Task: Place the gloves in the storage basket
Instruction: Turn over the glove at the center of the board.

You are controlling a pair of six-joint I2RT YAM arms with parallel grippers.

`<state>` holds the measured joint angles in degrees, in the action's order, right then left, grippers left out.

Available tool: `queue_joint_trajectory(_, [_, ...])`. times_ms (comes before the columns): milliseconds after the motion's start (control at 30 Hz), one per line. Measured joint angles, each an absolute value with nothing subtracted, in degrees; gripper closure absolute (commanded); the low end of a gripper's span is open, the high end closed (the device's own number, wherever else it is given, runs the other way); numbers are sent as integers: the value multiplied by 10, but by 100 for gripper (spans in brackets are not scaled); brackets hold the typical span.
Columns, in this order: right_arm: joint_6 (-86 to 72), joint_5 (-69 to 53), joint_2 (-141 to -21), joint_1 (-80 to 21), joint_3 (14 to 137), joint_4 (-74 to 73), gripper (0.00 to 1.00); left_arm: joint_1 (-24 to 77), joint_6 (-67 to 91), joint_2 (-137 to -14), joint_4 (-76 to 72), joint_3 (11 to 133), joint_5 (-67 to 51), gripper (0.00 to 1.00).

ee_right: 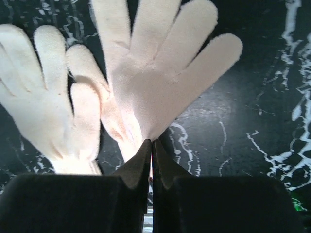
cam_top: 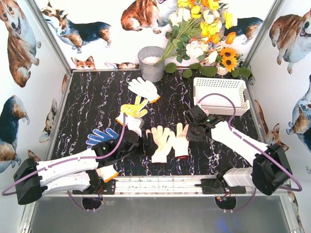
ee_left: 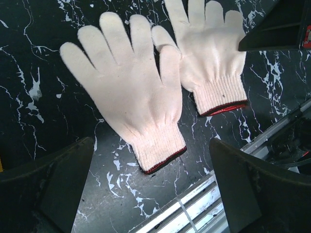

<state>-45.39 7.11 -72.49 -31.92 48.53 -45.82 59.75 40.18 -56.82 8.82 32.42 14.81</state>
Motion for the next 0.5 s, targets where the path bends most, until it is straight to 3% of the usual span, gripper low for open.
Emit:
queue_joint_trajectory(267, [-458,73,-730,-328,516,-451,100,597,405,-568,88,324,149,0])
queue_joint_trajectory(500, [-415,190,-671,-324,555,-545,100,597,405,-567,90,324,155,0])
